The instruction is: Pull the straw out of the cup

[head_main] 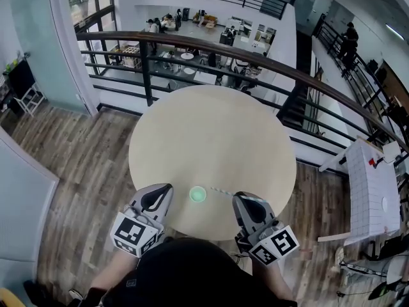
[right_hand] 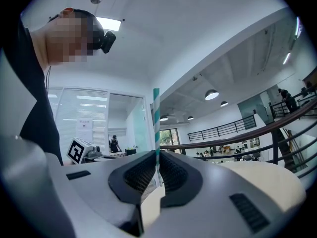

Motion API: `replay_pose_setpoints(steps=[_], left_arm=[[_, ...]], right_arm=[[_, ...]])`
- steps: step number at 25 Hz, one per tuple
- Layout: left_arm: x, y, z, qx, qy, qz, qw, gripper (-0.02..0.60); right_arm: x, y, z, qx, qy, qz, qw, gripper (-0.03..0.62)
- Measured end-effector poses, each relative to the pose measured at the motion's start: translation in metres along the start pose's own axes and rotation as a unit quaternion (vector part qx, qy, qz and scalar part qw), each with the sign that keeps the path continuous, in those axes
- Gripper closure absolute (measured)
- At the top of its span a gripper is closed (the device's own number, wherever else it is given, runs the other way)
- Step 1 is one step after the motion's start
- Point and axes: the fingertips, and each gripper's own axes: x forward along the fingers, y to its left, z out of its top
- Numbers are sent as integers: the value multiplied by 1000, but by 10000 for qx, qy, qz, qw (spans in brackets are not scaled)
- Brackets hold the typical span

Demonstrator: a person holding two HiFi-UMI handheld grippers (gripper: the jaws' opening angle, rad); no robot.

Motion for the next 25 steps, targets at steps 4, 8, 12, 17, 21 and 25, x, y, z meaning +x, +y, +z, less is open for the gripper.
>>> replay_pose_setpoints(steps=[4,8,12,17,21,25], left_arm=[[0,-4,3,101,5,-28,9999,573],[-1,-3,3,102,14,-20,9999,574],[-5,1,4,80,1,11,10000,574],[-7,4,1,37,-13,33,10000,573],[-7,3,-2,26,-14,24,10000,574],[-10,3,-1,29,-21,38,10000,573]], right_arm=[[1,-2,-1,38,-3,-16,10000,557],[2,-3,-4,91,15,-12,10000,557],[5,1,-4,94,45,2,9999,557],[6,2,-7,110,65,-16,9999,557],[6,2,-11,138,84,-16,9999,557],[6,5,-11,139,83,2,9999,557]])
